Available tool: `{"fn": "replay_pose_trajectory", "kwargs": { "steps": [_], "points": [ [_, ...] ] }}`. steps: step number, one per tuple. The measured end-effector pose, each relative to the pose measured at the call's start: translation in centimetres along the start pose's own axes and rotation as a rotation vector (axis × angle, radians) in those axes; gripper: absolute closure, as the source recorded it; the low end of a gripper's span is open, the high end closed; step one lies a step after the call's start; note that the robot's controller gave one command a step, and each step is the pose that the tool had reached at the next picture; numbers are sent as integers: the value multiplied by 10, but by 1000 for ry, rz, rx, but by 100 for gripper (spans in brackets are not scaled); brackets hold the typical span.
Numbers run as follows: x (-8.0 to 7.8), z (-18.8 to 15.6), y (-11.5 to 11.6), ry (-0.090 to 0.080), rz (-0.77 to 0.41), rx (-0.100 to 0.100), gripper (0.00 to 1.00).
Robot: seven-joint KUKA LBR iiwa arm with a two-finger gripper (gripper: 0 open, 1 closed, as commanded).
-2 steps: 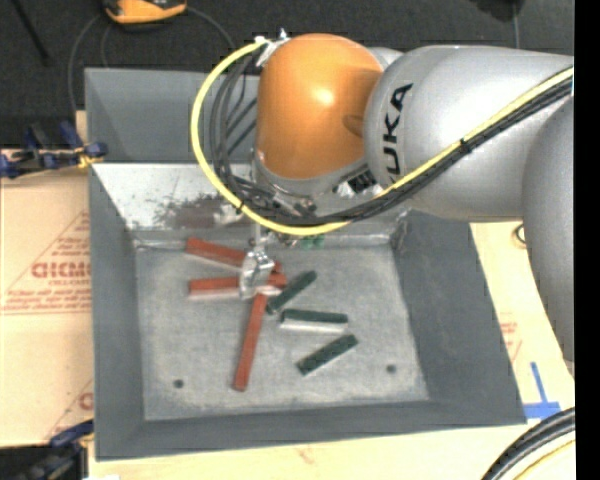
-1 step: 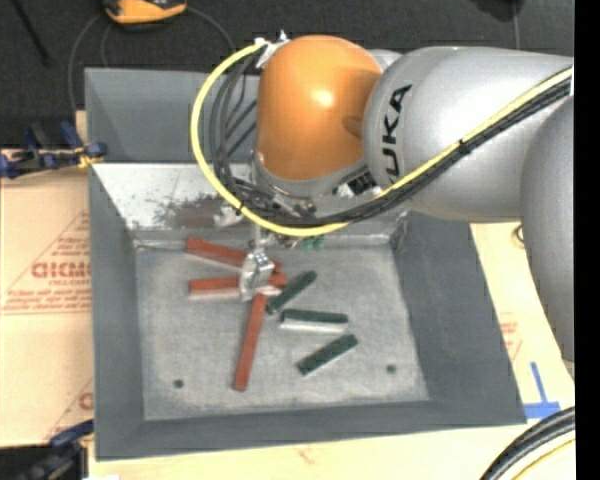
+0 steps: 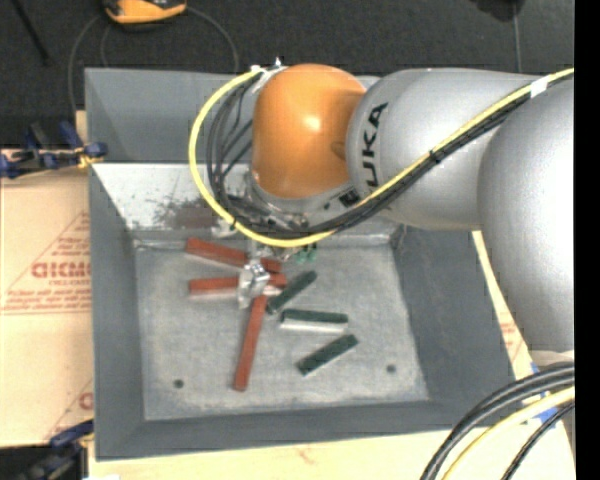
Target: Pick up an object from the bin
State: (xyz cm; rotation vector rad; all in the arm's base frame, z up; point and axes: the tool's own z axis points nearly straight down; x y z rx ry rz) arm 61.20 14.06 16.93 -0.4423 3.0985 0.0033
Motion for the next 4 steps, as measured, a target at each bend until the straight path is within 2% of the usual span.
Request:
{"fn": "replay_pose_trajectory", "kwargs": {
  "steps": [1, 2, 3, 4],
  "points": [
    [17, 81, -42, -2, -33, -13, 100],
    [17, 81, -42, -2, -32, -13, 100],
    [19, 78, -40, 11, -39, -7, 100],
    [61, -54, -62, 7, 22, 0, 100]
  ]
}}
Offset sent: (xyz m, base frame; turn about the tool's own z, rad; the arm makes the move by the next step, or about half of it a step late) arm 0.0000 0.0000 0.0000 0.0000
